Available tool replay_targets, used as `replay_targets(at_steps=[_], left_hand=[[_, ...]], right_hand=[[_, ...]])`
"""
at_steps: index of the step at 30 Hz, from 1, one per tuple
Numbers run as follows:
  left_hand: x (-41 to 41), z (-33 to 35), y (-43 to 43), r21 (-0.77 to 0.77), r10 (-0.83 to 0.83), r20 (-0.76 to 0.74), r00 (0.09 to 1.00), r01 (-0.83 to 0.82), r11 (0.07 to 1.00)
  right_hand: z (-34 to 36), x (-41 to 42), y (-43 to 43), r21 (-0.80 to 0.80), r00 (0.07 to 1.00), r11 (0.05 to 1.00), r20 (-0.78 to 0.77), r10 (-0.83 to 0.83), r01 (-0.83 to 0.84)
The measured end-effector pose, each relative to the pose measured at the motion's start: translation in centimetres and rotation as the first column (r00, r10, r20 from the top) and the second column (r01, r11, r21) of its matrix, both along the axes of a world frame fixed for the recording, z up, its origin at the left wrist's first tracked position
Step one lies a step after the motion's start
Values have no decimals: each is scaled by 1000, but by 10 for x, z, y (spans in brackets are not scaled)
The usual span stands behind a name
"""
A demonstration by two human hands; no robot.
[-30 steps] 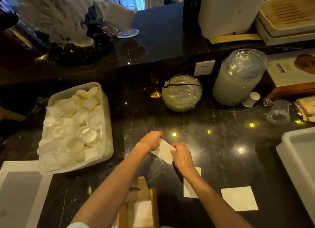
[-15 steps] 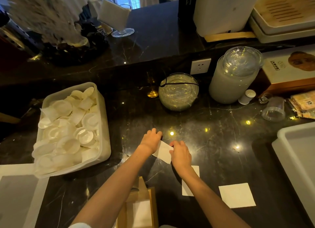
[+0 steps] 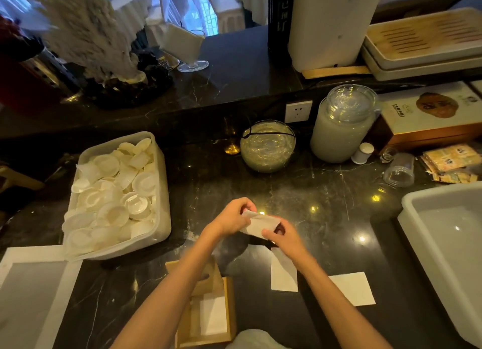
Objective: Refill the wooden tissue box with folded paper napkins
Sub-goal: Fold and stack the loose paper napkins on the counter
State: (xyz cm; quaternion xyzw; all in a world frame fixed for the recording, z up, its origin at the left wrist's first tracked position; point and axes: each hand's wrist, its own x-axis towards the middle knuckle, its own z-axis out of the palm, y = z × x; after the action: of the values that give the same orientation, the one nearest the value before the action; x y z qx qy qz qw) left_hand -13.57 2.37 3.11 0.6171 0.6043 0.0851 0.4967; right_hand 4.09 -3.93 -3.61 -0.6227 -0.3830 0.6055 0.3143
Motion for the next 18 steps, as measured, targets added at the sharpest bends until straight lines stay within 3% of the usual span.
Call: replay_targets(at_steps=[2, 5, 10, 18], left_hand=[[7, 11, -23, -17, 83, 100, 992, -82, 997], [22, 13, -68, -94, 249, 198, 948, -235, 967], [45, -9, -154, -356, 541, 350, 765, -426, 832], [63, -29, -217, -363, 640, 332, 693, -533, 765]], right_hand=[[18, 16, -20, -89, 973, 994, -214, -82, 64], [35, 38, -53, -126, 945, 987, -297, -134, 101], [34, 63, -115, -132, 961, 976, -195, -196, 172], [21, 66, -144, -45, 997, 999, 75, -14, 17]])
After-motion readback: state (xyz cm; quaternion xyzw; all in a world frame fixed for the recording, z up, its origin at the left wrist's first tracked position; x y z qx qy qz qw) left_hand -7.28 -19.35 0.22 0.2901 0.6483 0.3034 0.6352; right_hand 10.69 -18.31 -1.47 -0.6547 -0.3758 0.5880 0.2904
